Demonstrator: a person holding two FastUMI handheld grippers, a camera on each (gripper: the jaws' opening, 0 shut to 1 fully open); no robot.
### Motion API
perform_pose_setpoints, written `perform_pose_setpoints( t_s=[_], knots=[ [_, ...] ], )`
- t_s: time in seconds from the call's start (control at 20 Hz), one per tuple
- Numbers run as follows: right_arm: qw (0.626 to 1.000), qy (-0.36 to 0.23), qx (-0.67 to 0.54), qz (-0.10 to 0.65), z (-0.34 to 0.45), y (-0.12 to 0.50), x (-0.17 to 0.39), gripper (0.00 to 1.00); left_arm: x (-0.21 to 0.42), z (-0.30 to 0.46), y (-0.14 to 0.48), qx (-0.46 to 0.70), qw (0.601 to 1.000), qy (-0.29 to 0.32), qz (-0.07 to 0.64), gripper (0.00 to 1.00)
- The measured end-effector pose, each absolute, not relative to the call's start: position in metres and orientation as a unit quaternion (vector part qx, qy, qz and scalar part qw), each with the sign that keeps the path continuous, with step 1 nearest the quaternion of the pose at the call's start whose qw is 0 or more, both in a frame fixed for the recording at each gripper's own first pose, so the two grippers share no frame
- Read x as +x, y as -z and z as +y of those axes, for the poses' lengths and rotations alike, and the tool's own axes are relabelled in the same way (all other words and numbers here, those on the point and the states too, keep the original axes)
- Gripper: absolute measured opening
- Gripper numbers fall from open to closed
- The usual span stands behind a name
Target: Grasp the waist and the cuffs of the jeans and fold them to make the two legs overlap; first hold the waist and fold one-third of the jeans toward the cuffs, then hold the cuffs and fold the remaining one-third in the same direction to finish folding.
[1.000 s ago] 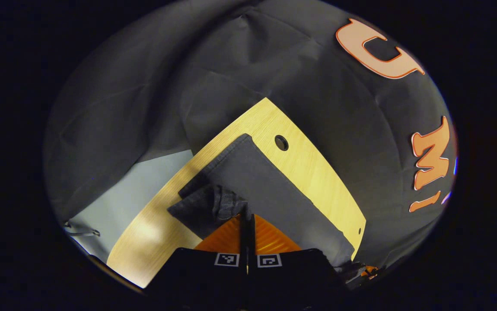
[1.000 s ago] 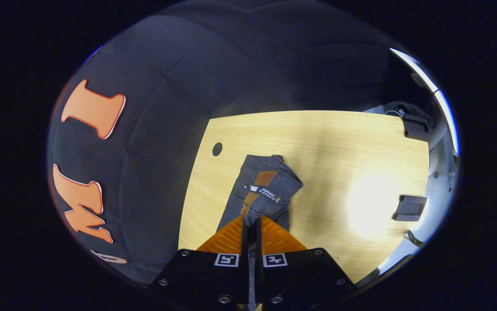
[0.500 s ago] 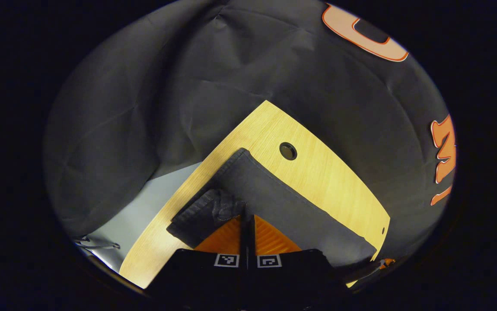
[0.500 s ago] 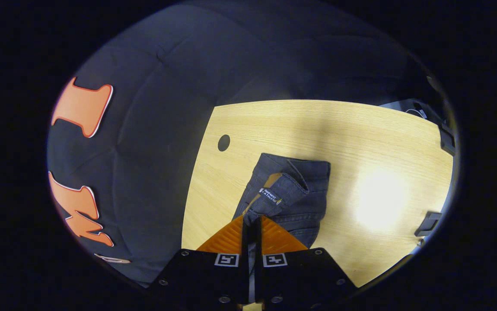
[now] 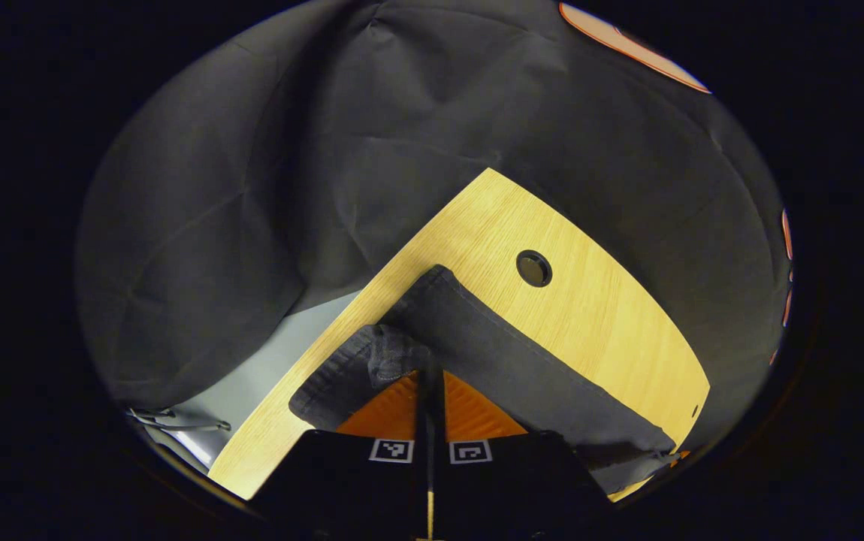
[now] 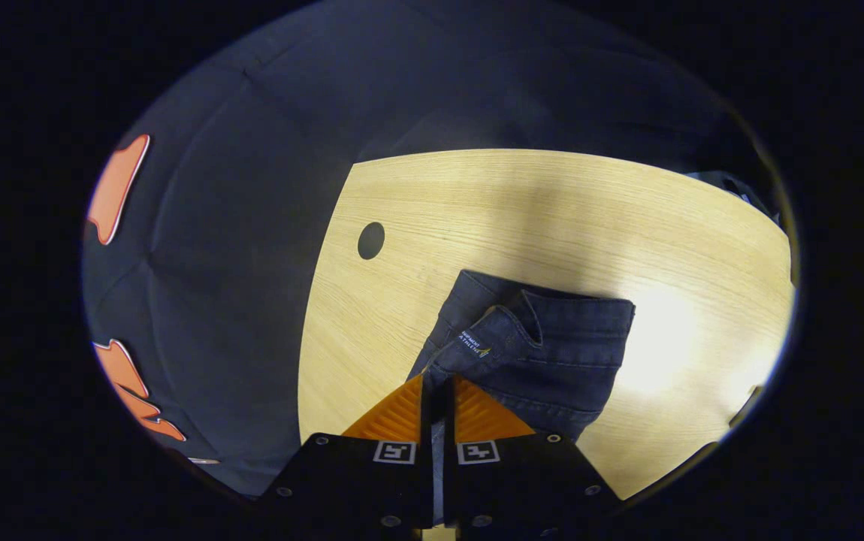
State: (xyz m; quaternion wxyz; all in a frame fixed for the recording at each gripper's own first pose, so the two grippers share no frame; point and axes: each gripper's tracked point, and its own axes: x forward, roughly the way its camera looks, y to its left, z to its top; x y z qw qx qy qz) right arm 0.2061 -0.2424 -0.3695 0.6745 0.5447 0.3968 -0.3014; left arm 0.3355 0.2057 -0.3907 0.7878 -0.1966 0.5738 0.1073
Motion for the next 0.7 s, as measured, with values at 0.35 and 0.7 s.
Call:
perform_pose_setpoints(
  t_s=[0.35, 0.7],
  knots=[
    [0.698, 0.281, 0.560, 0.347, -0.261, 0.339, 0.213, 0.45, 0.358, 0.190, 0.377, -0.197, 0.826, -0.094, 0.520, 0.63],
    [0.739, 0.308, 0.450, 0.395, -0.265, 0.357, 0.151, 0.93, 0.368, 0.169, 0.317, -0.114, 0.899, -0.041, 0.421, 0.98]
  ],
)
